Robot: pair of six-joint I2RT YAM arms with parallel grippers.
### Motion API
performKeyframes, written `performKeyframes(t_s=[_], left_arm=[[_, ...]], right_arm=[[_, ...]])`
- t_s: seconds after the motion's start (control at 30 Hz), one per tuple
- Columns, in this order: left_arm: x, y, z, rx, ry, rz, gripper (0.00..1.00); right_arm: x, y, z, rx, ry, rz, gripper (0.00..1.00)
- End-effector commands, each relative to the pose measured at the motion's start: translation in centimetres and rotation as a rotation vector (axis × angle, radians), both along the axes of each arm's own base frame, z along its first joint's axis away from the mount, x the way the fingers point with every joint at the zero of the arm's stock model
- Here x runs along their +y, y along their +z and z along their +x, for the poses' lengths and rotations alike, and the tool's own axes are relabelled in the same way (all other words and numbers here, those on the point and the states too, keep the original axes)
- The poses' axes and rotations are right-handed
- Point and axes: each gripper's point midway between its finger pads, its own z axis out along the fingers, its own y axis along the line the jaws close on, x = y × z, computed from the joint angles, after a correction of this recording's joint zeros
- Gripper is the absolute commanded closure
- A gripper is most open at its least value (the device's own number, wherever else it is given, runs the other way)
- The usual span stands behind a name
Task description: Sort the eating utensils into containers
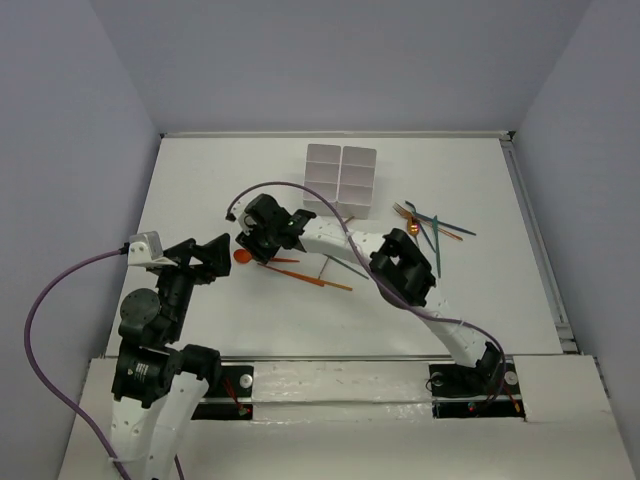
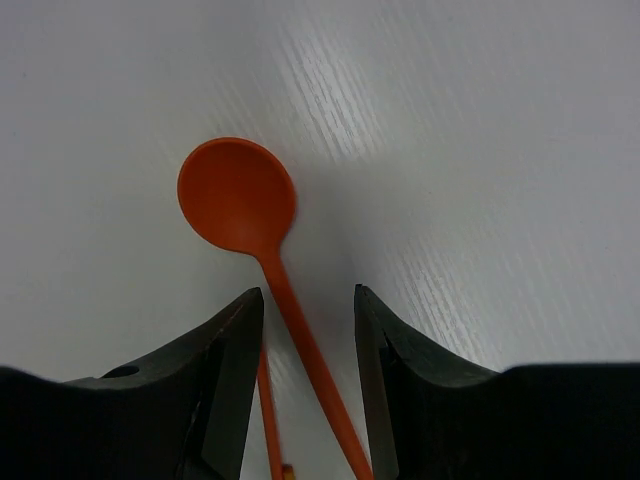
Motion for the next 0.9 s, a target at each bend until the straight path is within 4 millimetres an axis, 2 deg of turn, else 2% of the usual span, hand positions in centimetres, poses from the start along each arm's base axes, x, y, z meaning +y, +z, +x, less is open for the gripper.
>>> performKeyframes(t_s=[0.0,0.1,0.3,0.57,0.67,0.7,0.73,0.77,0.8,0.87], left_arm=[[0.7,2.2,-0.3,-0.066,0.030,-0.022,0.01],[0.6,2.2,-0.4,-0.065,0.027,-0.023,0.01],[0.6,2.1,-0.3,-0.065,0.026,-0.023,0.01],[0.7,2.2,-0.4,-0.066,0.032,-0.027,0.01],[0.7,2.2,-0.4,-0.066,0.034,-0.029,0.01],[0.7,2.1,-0.4,-0.064,0.033,-0.027,0.01],[0.7,2.1,-0.3,-0.063,0.034,-0.028,0.01],[0.7,2.1,-0.4,-0.063,0.033,-0.029,0.01],[0.7,2.2,-0.4,-0.066,0.033,-0.030,0.01],[0.7,2.2,-0.4,-0.066,0.033,-0.030,0.01]], right_arm=[[0.4,0.2,1.0,-0.049,-0.008,-0.018,0.53],[0.4,-0.6,1.3,-0.051,-0.010,-0.029,0.53],[0.7,-2.0,1.9,-0.069,-0.013,-0.038,0.61],[0.4,-2.8,2.9,-0.141,-0.008,-0.062,0.93],[0.3,-1.6,4.1,-0.212,-0.044,-0.039,0.93],[0.5,-0.5,5.2,-0.236,-0.066,0.007,0.93],[0.8,0.2,5.3,-0.248,-0.069,0.037,0.93],[-0.2,1.5,6.6,-0.262,-0.098,0.068,0.93],[-0.2,2.6,7.2,-0.279,-0.112,0.106,0.93],[0.1,6.5,8.8,-0.341,-0.147,0.227,0.93]])
